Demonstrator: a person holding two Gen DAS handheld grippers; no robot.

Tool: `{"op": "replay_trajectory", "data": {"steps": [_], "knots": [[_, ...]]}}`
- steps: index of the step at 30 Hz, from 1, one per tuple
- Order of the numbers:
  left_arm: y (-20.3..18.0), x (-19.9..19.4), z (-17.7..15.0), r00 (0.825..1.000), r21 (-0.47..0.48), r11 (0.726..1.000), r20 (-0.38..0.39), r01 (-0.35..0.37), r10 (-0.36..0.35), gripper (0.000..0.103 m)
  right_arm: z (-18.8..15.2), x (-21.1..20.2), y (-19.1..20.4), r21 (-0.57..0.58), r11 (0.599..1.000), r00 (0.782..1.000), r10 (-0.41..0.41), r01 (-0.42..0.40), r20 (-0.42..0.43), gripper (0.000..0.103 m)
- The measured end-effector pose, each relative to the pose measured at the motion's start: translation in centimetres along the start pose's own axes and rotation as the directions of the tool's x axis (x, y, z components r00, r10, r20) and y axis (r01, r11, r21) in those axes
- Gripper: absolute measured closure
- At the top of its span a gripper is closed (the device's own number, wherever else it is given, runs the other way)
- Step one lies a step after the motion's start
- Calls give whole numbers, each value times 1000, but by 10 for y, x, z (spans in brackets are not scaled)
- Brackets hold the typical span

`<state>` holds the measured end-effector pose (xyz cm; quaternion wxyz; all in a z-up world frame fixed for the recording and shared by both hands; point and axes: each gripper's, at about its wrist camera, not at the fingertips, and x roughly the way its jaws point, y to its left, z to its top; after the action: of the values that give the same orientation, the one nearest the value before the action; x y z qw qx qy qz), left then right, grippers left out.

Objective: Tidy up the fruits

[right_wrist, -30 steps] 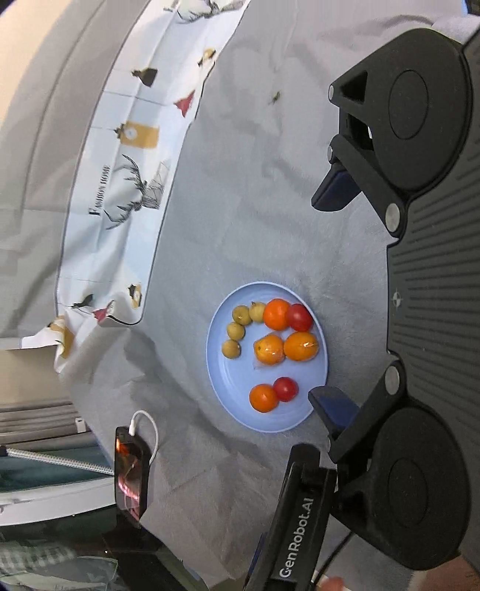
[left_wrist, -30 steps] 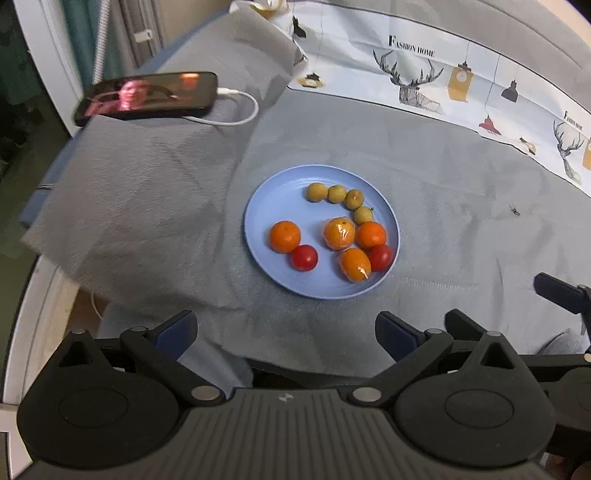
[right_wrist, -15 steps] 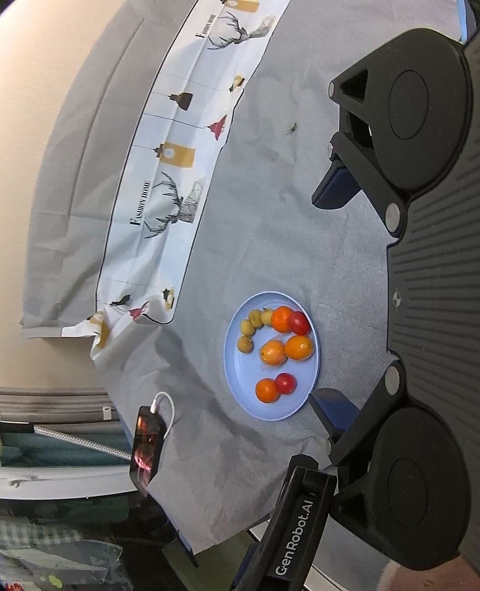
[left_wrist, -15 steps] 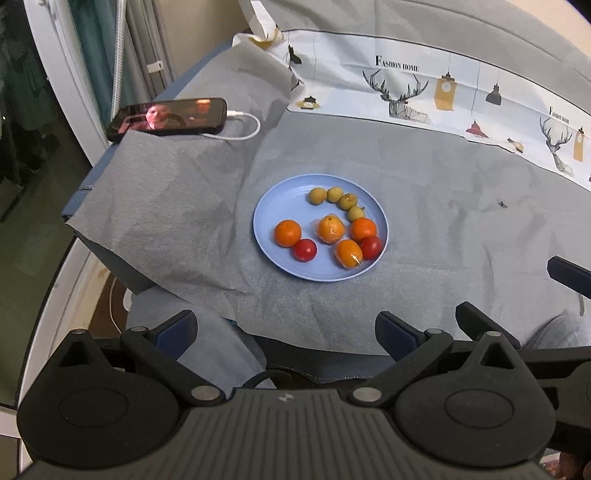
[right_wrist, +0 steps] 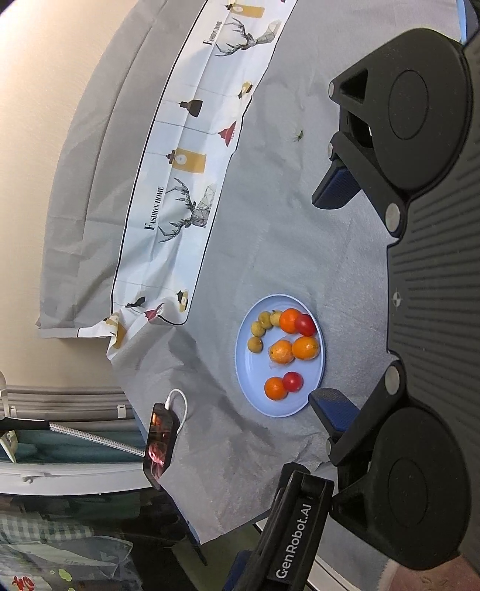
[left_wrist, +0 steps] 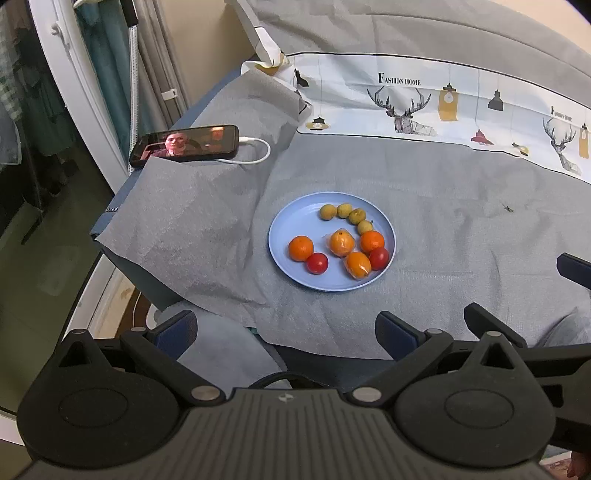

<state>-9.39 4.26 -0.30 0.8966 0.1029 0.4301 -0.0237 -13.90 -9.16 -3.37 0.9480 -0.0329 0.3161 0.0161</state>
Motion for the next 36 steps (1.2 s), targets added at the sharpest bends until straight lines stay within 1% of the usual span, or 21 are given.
{"op": "replay_trajectory", "data": {"steps": [7,36], "knots": [[1,-4,0,1000,8,1000,13,-7,7,0,0,-3,1,-6,1000,1000,-4,4,9,1],[8,0,0,1000,-1,1000,2,-12,12,0,2,-3,5,-19,1000,1000,-9,9,9,1]]}}
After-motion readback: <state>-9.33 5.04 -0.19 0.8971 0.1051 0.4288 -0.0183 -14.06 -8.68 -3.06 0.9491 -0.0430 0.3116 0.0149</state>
